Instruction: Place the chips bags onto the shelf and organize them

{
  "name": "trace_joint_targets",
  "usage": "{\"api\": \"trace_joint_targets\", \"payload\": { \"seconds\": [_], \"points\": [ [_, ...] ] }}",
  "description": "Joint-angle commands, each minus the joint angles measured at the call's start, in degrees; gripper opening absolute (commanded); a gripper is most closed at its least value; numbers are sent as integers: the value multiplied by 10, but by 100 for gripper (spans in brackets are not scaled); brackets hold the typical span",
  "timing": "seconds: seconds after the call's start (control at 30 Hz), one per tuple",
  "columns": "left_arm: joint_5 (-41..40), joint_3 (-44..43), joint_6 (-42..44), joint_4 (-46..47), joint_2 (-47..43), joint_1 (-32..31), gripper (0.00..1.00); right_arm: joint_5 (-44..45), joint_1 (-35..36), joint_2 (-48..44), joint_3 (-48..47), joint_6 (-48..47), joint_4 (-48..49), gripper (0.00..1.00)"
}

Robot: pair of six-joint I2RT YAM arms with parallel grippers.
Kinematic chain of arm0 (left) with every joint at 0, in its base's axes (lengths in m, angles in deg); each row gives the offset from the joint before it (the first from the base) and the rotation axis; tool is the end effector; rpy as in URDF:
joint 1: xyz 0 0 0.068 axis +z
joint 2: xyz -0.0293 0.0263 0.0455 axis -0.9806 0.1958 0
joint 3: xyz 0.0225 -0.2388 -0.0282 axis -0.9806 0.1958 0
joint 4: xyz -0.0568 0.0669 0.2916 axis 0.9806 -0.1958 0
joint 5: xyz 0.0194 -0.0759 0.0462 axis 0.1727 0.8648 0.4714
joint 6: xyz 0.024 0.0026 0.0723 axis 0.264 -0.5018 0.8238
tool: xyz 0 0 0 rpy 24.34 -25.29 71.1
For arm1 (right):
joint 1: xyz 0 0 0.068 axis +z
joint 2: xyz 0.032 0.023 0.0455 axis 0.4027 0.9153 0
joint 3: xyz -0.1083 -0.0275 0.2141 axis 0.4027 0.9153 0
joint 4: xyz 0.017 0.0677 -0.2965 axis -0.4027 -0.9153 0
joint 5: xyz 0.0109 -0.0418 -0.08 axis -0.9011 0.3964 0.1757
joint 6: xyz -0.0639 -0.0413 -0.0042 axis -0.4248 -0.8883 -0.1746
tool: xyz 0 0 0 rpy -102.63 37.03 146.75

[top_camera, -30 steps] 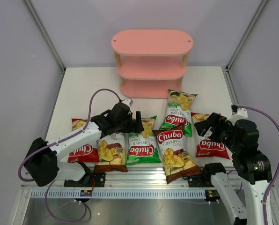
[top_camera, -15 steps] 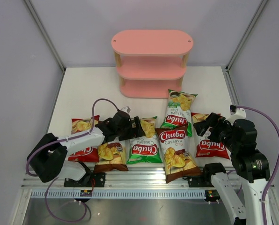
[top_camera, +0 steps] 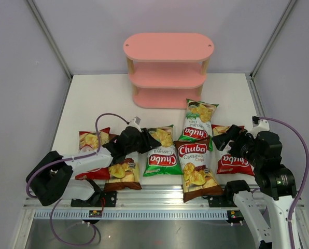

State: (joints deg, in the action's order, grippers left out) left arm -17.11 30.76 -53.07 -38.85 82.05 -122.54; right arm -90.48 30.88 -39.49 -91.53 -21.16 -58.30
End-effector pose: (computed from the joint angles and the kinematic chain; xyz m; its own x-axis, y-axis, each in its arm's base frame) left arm 0.2304 -0.2271 0.0974 -0.8324 -0.4039 -0.3794 0.0140 0.6691 -0.7431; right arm 0.1665 0.0330 0.3452 -0.5364 0.3797 -0.7537 -0.0486 0.8777 0.4768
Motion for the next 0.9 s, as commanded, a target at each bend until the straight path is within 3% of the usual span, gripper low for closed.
{"api": "trace_joint_targets", "payload": {
  "seconds": [0.0,0.23,0.47,0.87],
  "points": [
    [-56,13,-7,18,-4,1,35,-24,2,-3,4,10,38,100],
    [-55,16,-17,53,-21,1,22,-65,2,-6,43,36,67,99],
    [-72,31,-28,83,-84,1,15,-159,2,-2,104,98,146,100],
    [-108,-44,-28,11,-186,2,14,-322,3,41,246,251,420,99]
  ]
}}
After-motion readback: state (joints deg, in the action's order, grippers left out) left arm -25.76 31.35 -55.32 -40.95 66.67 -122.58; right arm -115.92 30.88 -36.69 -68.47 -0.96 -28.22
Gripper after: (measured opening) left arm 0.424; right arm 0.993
